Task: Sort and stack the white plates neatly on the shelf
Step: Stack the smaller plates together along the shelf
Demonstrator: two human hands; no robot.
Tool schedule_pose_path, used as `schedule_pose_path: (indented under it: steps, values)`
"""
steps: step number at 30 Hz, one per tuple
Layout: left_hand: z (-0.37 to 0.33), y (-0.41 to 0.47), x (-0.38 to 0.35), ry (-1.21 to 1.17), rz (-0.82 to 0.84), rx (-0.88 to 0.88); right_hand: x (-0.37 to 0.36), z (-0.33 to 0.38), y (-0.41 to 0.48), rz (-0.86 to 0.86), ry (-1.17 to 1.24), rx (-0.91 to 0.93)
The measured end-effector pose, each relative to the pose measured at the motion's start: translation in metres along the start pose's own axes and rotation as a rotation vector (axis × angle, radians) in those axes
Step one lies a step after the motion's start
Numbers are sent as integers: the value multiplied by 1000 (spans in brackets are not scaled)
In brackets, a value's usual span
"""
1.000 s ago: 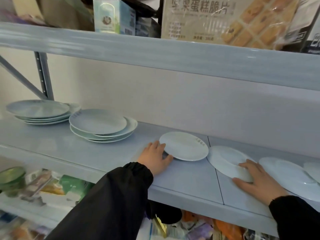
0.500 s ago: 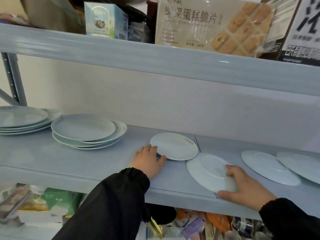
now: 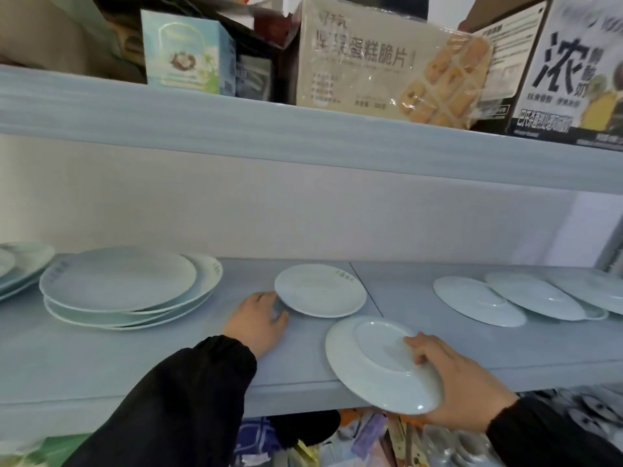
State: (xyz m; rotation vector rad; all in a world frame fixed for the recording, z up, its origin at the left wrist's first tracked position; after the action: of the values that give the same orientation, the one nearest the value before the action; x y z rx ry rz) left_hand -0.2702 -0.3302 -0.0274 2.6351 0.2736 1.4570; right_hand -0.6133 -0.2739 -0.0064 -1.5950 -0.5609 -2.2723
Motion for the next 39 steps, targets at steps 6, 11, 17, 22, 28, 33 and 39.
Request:
schedule_pose_path:
  steps: [6, 11, 17, 22, 28, 33, 39]
  values:
    - [4, 6, -5, -11, -21, -33, 31, 24, -12, -405, 376, -120]
    - [5, 4, -4, -20, -19, -46, 34, 34, 31, -598, 845, -395]
    - [5, 6, -3, -44, -41, -65, 6, 28, 104, -546, 1525, -477]
    - [7, 7, -4, -49, -58, -64, -16, 21, 138, -542, 1508, -602]
    - [7, 11, -7, 23, -46, -96, -30, 20, 146, -534, 980, -592]
    - [8, 12, -9, 94, -30, -104, -27, 21, 144, -522, 853, -510]
    - [8, 9, -8, 97, 18, -90, -30, 16, 144, -524, 824, -494]
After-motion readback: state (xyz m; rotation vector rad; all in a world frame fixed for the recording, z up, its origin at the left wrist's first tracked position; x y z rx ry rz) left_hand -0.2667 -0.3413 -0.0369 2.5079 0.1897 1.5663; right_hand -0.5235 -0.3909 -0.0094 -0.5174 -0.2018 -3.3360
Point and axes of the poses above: each hand's wrist, its own y-axis towards the middle knuckle, its own x-axis out of the back of the hand, z = x × y, the point moved 2 cm from there along y, towards the middle knuckle, and after that the axes turned 3 degrees about y, right-handed, at the moved point
